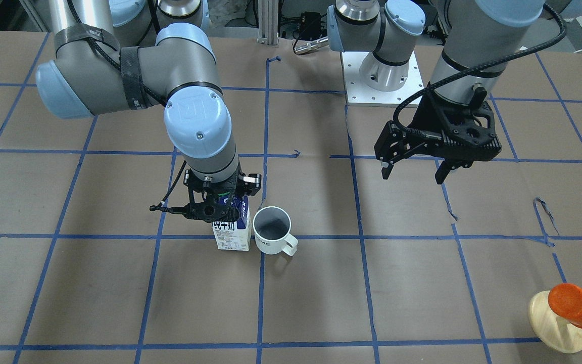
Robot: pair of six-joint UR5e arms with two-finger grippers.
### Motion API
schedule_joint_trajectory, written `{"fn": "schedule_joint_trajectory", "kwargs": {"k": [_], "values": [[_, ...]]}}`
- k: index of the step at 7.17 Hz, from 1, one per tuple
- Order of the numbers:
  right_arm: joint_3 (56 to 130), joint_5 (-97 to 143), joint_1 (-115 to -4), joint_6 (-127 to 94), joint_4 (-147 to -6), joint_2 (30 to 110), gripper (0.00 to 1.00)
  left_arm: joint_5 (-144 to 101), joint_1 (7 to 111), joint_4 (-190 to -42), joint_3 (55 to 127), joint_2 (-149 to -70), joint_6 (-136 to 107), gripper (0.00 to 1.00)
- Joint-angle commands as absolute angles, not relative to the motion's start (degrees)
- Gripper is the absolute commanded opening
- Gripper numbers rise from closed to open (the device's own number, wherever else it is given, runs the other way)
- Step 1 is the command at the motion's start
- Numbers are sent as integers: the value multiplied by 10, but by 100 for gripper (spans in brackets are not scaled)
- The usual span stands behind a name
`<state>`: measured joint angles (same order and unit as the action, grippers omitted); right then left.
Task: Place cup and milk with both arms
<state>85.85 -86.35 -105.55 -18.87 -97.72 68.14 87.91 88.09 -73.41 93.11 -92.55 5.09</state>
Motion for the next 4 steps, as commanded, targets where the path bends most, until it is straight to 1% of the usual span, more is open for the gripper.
{"fn": "schedule_joint_trajectory", "kwargs": {"k": [1,2,4], "values": [[855,-868,-1054,-182,-977,679,90,901,885,-770,903,-924,51,100],[839,-869,-1051,-180,-970,687,90,902,885,-820,895,-922,51,100],[778,-885,-1034,-169,-892,733,91,905,877,-880,873,-922,51,100]]}}
